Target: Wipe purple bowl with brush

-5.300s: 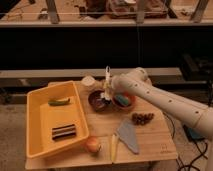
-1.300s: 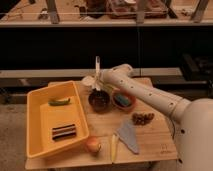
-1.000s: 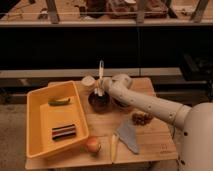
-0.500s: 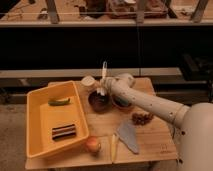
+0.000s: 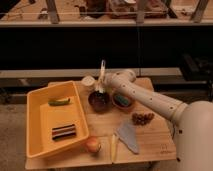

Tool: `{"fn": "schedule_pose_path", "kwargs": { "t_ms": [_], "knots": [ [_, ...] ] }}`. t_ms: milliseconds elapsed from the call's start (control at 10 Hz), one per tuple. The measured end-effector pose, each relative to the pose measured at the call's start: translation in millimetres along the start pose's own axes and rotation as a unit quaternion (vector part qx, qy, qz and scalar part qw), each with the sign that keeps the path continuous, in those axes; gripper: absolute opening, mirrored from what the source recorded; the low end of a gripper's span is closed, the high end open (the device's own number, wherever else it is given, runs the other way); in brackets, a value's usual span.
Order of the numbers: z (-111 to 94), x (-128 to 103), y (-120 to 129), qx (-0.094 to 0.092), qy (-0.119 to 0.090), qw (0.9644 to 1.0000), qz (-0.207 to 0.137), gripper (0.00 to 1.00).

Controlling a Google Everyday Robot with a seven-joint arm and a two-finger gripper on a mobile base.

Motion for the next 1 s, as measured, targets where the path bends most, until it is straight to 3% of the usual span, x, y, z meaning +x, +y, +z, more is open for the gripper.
{"fn": "schedule_pose_path", "kwargs": {
  "t_ms": [500, 800, 1000],
  "knots": [
    [11.3, -6.7, -7.2, 0.009, 0.014, 0.9997, -0.016, 0.0],
    [22.9, -29.3, -24.8, 0.025, -0.001, 0.9995, -0.02, 0.0],
    [15.7, -37.5, -29.5, 0.031, -0.006, 0.9992, -0.025, 0.0]
  ]
}}
